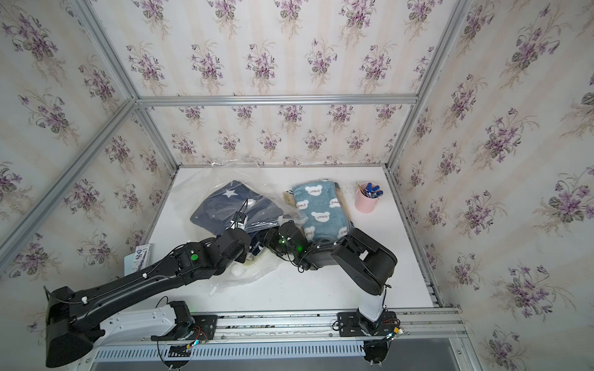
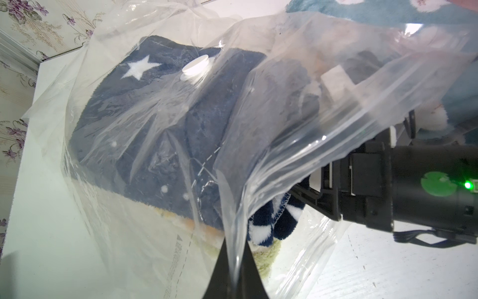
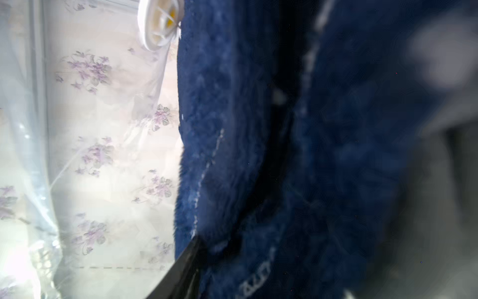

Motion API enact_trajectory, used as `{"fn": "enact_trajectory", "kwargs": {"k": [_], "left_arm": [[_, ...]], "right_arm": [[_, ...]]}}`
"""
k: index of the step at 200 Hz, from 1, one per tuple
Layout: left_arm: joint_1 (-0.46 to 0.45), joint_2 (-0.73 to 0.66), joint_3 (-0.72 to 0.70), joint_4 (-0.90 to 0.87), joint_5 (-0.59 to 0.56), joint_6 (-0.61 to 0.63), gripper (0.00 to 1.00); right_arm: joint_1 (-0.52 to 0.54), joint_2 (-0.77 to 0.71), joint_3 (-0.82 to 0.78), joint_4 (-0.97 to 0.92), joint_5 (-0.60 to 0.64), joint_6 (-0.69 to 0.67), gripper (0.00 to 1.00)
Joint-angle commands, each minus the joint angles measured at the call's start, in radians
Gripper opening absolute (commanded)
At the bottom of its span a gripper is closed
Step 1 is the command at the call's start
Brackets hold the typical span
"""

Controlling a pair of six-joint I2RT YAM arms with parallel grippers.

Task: Take the blanket out of the vacuum bag
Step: Take out the blanket from the vacuum bag.

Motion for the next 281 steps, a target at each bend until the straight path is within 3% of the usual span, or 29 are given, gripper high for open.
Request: {"fn": "enact_trajectory", "kwargs": {"k": [1, 53, 89, 128, 188, 281], "left_arm": [[0.0, 0.013, 0.008, 0.02, 0.004, 0.001, 0.07], [0.0, 0.016, 0.002, 0.02, 0.01, -0.007, 0.07], [0.0, 0.015, -0.003, 0.02, 0.005, -0.007, 0.07], [0.0, 0.024, 0.0, 0.023, -0.002, -0.001, 0.07], [0.002, 0.014, 0.016, 0.012, -0.019, 0.008, 0.07], [0.0, 0.014, 0.013, 0.023, -0.02, 0.013, 0.07]], "right_arm": [[-0.005, 0.02, 0.021, -0.041, 0.01, -0.026, 0.53], [-0.016, 0.06, 0.043, 0.092, -0.034, -0.008, 0.55], [-0.009, 0.054, 0.026, 0.176, -0.056, 0.006, 0.46], [0.0, 0.044, 0.039, 0.234, -0.1, 0.038, 0.44], [0.0, 0.052, 0.173, 0.18, -0.129, 0.011, 0.44], [-0.011, 0.07, 0.106, 0.153, -0.083, 0.086, 0.57]]}}
